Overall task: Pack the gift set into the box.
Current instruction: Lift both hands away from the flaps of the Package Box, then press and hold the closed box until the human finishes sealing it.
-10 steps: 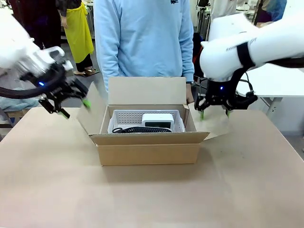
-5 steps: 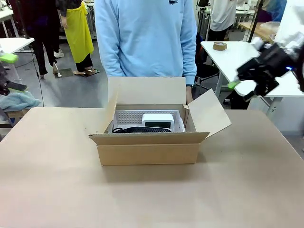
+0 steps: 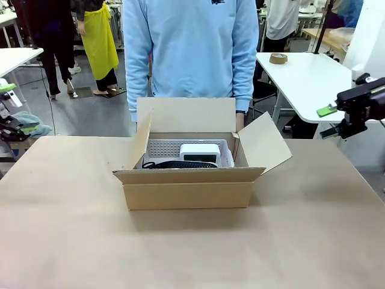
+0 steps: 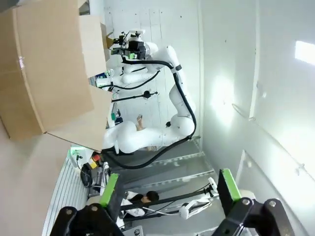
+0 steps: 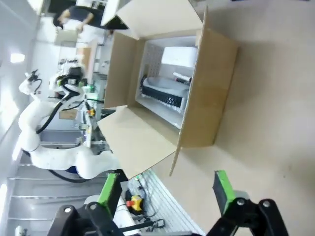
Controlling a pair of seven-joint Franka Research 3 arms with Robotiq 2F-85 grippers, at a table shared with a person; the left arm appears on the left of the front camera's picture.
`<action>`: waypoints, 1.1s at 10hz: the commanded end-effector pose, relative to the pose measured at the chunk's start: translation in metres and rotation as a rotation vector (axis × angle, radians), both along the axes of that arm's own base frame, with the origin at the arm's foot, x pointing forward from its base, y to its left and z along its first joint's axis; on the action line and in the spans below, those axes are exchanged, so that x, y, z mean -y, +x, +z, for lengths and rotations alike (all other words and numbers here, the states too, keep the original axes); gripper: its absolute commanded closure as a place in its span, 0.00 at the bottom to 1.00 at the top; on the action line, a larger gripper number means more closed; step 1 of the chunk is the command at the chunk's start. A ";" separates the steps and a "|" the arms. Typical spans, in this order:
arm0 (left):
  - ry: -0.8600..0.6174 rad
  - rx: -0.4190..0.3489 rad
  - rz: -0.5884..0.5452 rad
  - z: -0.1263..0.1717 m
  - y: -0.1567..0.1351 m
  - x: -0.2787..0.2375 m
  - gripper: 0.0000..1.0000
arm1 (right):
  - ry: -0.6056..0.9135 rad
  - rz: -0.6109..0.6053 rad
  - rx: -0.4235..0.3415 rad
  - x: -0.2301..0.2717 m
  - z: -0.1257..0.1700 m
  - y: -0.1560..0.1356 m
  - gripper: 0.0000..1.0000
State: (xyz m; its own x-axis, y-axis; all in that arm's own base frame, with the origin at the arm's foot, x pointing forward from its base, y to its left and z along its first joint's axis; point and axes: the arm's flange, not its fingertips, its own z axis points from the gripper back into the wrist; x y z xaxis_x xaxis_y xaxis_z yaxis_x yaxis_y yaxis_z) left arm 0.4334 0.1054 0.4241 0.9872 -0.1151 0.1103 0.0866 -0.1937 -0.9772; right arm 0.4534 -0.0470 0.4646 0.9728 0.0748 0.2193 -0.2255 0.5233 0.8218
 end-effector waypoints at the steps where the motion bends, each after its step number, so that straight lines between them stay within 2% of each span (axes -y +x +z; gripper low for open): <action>1: 0.033 0.104 -0.007 0.030 -0.024 0.004 0.00 | -0.077 -0.016 -0.010 -0.009 0.015 -0.003 0.00; 11: 0.033 0.104 -0.007 0.030 -0.024 0.004 0.00 | -0.077 -0.016 -0.010 -0.009 0.015 -0.003 0.00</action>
State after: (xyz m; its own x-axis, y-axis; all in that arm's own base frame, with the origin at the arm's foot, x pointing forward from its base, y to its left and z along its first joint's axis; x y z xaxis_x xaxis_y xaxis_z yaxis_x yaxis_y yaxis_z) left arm 0.4135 0.1002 0.4558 0.9738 -0.1260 0.1893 0.1670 -0.1687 -0.9714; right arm 0.4522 -0.0377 0.4784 0.9741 0.0807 0.2113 -0.2182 0.5812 0.7840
